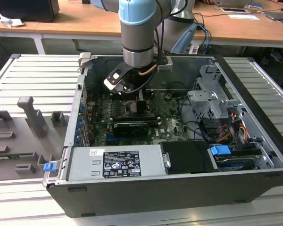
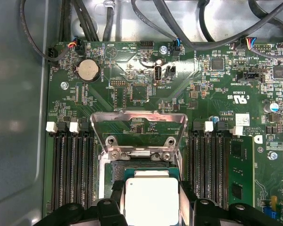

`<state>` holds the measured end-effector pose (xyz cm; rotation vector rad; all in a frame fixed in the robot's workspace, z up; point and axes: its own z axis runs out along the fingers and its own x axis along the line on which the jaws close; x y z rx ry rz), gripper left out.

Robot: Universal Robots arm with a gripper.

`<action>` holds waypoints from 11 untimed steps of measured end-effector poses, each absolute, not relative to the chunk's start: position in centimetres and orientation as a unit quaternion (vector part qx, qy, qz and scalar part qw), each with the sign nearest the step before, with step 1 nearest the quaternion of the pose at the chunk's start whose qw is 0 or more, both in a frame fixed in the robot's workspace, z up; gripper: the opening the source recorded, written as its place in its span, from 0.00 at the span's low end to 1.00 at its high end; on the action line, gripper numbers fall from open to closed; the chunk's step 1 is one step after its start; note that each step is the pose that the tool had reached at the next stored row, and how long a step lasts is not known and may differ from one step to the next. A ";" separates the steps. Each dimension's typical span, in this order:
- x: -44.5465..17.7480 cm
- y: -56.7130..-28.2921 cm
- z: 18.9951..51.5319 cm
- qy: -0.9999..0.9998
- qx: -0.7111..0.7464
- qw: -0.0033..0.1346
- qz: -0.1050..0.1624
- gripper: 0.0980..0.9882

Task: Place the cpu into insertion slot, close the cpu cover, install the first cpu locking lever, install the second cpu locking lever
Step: 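Place the cpu into insertion slot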

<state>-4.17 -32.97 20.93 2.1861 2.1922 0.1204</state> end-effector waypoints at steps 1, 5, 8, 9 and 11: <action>-4.2 -33.0 20.9 0.707 0.705 0.022 0.039 0.50; -4.2 -32.9 20.9 0.707 0.705 0.022 0.039 0.50; -4.2 -32.7 20.8 0.707 0.706 0.022 0.039 0.50; -4.2 -32.6 20.8 0.707 0.706 0.022 0.039 0.50; -4.2 -32.1 20.7 0.705 0.708 0.022 0.039 0.50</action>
